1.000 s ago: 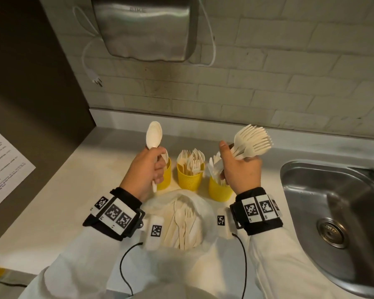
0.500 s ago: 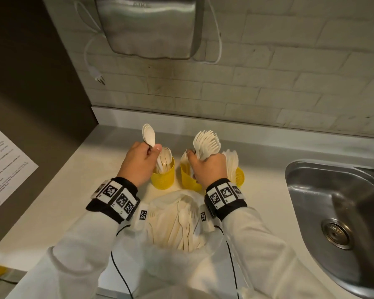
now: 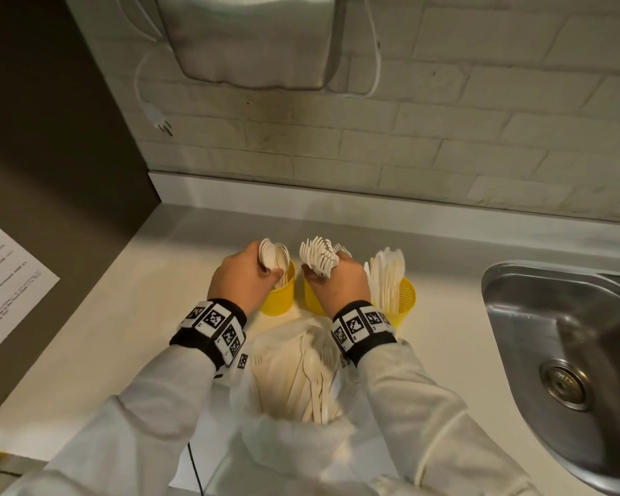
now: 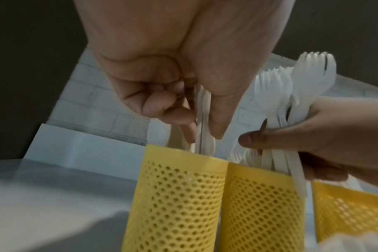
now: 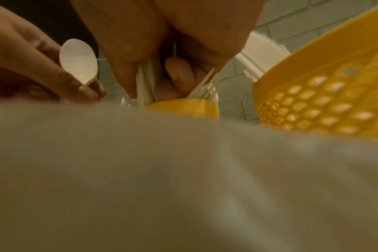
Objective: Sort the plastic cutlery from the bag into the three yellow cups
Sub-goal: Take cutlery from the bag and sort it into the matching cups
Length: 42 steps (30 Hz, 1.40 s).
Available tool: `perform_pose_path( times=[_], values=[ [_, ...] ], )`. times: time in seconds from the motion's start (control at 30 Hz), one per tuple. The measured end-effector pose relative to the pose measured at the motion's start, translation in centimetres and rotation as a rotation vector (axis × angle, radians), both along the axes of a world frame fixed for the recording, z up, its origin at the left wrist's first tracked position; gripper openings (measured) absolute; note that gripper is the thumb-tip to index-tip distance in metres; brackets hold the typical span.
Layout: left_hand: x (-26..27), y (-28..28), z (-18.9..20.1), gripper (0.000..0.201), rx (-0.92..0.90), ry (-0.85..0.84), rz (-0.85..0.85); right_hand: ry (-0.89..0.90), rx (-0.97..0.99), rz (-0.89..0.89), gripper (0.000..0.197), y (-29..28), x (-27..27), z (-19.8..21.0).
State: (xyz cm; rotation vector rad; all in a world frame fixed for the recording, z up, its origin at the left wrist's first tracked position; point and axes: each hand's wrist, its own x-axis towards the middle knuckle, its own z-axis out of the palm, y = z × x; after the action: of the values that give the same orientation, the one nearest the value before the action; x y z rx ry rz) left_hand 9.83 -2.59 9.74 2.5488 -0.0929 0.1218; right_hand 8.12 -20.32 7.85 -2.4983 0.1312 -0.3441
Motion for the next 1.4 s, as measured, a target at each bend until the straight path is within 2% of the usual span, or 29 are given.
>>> perform_pose_path(
  times=[0.1,0.27,0.37,0.47,0.63,0.77,0.87,0.93,1.0,1.07,1.13,1.2,1.3,1.4],
  values=[
    [0.0,0.0,-0.6,0.039,0.085,-0.007,-0.014,0.047,-0.024,-0.019,0.024,0.1,0.5,0.2],
    [-0.1,-0.2,-1.3,0.036,0.167,-0.072,-0.059,0.152,0.007,-0.053,0.024,-0.3,0.6,0.1],
    [-0.2,-0.3,-1.3,0.041,0.16,-0.059,-0.041,0.134,0.031,-0.054,0.025,-0.3,0.5,-0.2],
    [-0.4,-0.5,-0.8,0.047,0.135,-0.042,-0.027,0.093,0.09,-0.069,0.036,-0.3,0.1,-0.5],
    [-1.1,-1.4,0.8,0.059,0.047,-0.179,-0.183,0.054,0.203,-0.062,0.052,-0.3,-0.6,-0.3],
    [-1.7,-2.6,1.8,0.05,-0.023,-0.223,-0.35,0.021,0.196,-0.025,0.063,-0.4,-0.8,0.4],
    [-1.7,-3.5,1.5,0.041,-0.01,-0.233,-0.403,-0.036,0.062,0.006,0.067,-0.3,-0.8,0.6],
    [-1.8,-4.1,1.1,0.029,0.026,-0.269,-0.426,-0.1,-0.138,0.028,0.063,-0.2,-1.0,0.6],
    [-1.9,-4.2,0.8,0.023,0.071,-0.33,-0.379,-0.148,-0.302,0.036,0.059,-0.1,-1.2,0.6],
    [-1.6,-3.9,0.8,0.029,0.096,-0.387,-0.231,-0.142,-0.394,0.04,0.057,-0.1,-1.1,0.6],
    [-0.6,-3.3,0.7,0.045,0.157,-0.361,-0.128,-0.055,-0.449,0.087,0.061,-0.2,-0.9,0.2],
    [0.7,-2.7,0.0,0.06,0.277,-0.237,-0.134,0.047,-0.479,0.154,0.063,-0.3,-0.7,-0.2],
    [2.0,-2.0,-1.5,0.067,0.402,-0.064,-0.21,0.147,-0.533,0.193,0.065,-0.3,-0.5,0.1],
    [2.3,-1.8,-1.9,0.07,0.468,-0.042,-0.249,0.137,-0.547,0.182,0.068,0.1,-0.3,0.5]
  ],
)
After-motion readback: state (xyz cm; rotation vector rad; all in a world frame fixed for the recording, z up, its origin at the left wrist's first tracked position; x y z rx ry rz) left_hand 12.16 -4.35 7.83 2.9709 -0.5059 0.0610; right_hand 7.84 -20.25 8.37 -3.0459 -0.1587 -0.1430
